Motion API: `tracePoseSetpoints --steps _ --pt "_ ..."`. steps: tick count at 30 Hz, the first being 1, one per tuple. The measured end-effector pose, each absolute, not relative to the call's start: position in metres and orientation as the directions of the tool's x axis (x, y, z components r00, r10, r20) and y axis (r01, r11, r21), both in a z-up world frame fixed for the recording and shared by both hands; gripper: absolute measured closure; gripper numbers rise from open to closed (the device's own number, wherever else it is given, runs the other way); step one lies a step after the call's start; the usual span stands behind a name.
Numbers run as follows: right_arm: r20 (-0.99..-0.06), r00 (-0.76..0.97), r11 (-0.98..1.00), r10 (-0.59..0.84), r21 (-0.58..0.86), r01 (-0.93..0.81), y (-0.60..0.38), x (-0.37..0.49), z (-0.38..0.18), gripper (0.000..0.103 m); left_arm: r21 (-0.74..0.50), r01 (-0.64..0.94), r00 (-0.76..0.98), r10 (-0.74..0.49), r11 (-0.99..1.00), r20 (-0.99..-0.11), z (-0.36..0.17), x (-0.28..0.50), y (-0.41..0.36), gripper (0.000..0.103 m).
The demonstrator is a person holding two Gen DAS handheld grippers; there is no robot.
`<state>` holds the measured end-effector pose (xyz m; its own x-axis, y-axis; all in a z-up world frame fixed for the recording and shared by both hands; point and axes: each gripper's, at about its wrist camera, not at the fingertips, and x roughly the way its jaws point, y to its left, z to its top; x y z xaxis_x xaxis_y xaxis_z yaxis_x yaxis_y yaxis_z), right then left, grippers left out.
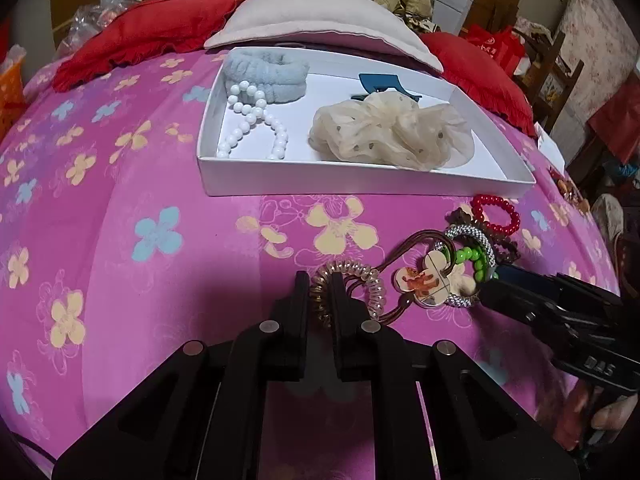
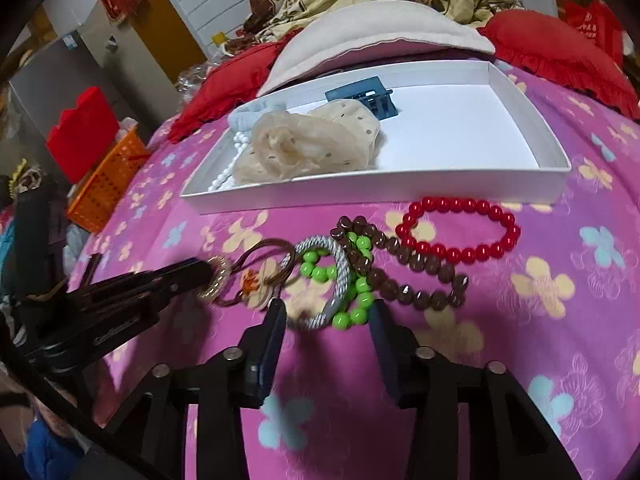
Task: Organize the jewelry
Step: 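Grasp the gold coil hair tie with the left tool while the right tool grasps the grey braided bracelet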
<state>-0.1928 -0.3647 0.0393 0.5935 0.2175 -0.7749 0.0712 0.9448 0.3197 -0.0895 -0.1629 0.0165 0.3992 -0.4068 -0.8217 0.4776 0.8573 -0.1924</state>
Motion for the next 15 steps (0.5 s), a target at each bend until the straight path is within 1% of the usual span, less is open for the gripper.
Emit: tracePoseSetpoints --steps 1,2,6,9,15 --pt "-0.777 0.593 0.947 0.209 0.311 0.074 -0.364 -0.191 0.039 0.072 -0.195 0.472 0.400 -0.406 0.860 -0.822 0.017 -0.089 -0.162 0.095" --pt "-0.782 0.593 0.952 0.194 0.295 0.078 -0.362 -0.189 0.039 0.079 -0.199 0.464 0.403 -0.406 0.863 -0.820 0.018 -0.088 -0.160 0.095" --pt "-0.781 0.597 0.958 0.184 0.279 0.070 -0.357 -0.189 0.041 0.091 -0.225 0.454 0.411 -0.427 0.862 -0.805 0.025 -0.089 -0.153 0.095" --pt "-0.770 0.613 0.961 0.179 0.269 0.057 -0.354 -0.194 0.050 0.094 -0.246 0.450 0.426 -0.449 0.858 -0.785 0.034 -0.091 -0.146 0.095" --pt "-0.737 0.656 0.972 0.161 0.232 0.022 -0.347 -0.206 0.076 0.095 -0.273 0.425 0.454 -0.464 0.863 -0.761 0.044 -0.091 -0.132 0.095"
